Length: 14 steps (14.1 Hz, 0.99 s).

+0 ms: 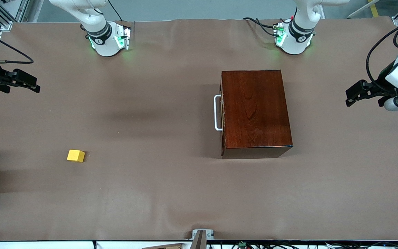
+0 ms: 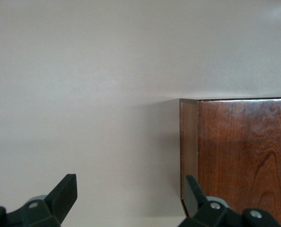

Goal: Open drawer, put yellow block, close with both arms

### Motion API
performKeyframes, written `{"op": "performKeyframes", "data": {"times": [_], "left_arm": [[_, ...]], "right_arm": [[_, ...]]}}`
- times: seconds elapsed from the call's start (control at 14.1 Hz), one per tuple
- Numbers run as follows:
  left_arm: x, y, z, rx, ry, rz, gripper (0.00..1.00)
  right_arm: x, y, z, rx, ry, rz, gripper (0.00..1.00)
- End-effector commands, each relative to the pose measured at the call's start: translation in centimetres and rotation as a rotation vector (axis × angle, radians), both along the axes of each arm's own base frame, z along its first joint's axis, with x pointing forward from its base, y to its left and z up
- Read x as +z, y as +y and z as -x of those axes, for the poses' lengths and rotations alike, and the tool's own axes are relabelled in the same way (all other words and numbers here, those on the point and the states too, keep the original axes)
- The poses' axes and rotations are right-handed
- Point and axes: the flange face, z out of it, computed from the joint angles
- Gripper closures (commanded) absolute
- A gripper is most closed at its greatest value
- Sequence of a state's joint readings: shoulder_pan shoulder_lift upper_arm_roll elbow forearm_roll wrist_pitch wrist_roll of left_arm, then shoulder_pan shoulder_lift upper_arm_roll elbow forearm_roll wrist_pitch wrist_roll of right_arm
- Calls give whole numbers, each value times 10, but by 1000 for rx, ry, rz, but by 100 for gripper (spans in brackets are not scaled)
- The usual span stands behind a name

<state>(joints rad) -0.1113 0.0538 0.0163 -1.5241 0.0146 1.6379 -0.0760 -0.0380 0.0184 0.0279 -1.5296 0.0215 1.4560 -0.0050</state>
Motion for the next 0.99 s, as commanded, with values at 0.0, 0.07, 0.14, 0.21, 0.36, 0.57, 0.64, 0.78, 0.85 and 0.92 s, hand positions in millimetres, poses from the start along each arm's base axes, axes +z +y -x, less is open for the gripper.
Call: {"op": "performKeyframes", "data": {"times": [0.0,0.07,0.14,0.21,0.36,0.57,0.64,0.78,0.85,0.92], "left_arm": [[3,1,4,13,-6,18,0],[3,0,3,13,-6,18,0],[3,1,3,14,-6,18,0],[4,1,4,14,-9,18,0],[4,0,3,14,-7,18,0],[4,1,2,14,-9,18,0],[4,0,2,16,-9,18,0],[1,0,0,45,-5,19,0],[-1,-4,-1,39,-3,18,0],[-5,-10,-2,30,1,16,0]], "right_arm": [[1,0,1,-10,2,15,0],[2,0,2,-9,0,15,0],[1,-1,1,-10,2,15,0],[1,0,1,-10,2,15,0],[1,0,1,-10,2,15,0],[0,1,1,-9,3,15,0],[0,1,1,-9,3,15,0],[-1,0,1,-10,5,15,0],[0,0,1,-10,3,15,0],[-1,1,1,-9,5,15,0]]}}
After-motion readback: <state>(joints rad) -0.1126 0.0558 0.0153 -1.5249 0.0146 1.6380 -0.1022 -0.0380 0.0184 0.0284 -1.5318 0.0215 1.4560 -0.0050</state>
